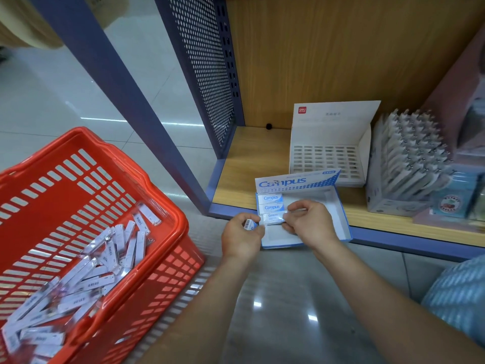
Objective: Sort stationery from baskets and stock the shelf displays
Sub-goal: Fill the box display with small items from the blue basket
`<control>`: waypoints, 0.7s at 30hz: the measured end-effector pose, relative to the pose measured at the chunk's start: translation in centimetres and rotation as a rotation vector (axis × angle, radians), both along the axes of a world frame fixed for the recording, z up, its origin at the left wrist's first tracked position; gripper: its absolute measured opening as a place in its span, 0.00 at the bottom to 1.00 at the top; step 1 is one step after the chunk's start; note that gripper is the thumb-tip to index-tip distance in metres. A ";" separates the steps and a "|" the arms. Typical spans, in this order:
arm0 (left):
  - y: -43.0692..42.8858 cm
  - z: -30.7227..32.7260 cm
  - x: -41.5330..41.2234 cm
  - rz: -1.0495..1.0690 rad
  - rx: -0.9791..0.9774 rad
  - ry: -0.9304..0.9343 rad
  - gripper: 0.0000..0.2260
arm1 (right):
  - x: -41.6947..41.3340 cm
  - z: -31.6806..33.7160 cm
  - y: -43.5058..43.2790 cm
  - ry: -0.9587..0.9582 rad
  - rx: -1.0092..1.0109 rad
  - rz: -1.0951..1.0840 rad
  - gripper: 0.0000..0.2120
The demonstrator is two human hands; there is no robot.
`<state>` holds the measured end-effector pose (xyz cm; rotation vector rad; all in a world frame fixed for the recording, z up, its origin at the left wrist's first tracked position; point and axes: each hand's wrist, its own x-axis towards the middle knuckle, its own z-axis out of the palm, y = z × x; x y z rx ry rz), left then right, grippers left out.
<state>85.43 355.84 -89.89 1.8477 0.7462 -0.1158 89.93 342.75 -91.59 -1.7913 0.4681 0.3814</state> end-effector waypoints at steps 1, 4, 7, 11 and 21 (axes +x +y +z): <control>0.1 -0.1 0.0 -0.002 0.013 -0.001 0.08 | 0.1 -0.3 0.2 -0.009 -0.029 -0.002 0.06; 0.2 -0.4 0.0 0.001 0.039 0.001 0.09 | 0.2 -0.5 0.8 -0.061 -0.181 0.059 0.08; 0.3 -0.5 0.0 -0.009 0.044 -0.002 0.09 | 0.2 0.2 0.9 -0.082 -0.320 0.143 0.08; 0.3 -0.6 0.1 -0.030 0.082 -0.004 0.08 | -0.2 0.8 1.0 -0.155 -0.539 0.326 0.14; 0.8 0.3 0.1 0.025 -0.059 -0.047 0.07 | -0.2 0.2 1.0 -0.297 -0.602 0.376 0.14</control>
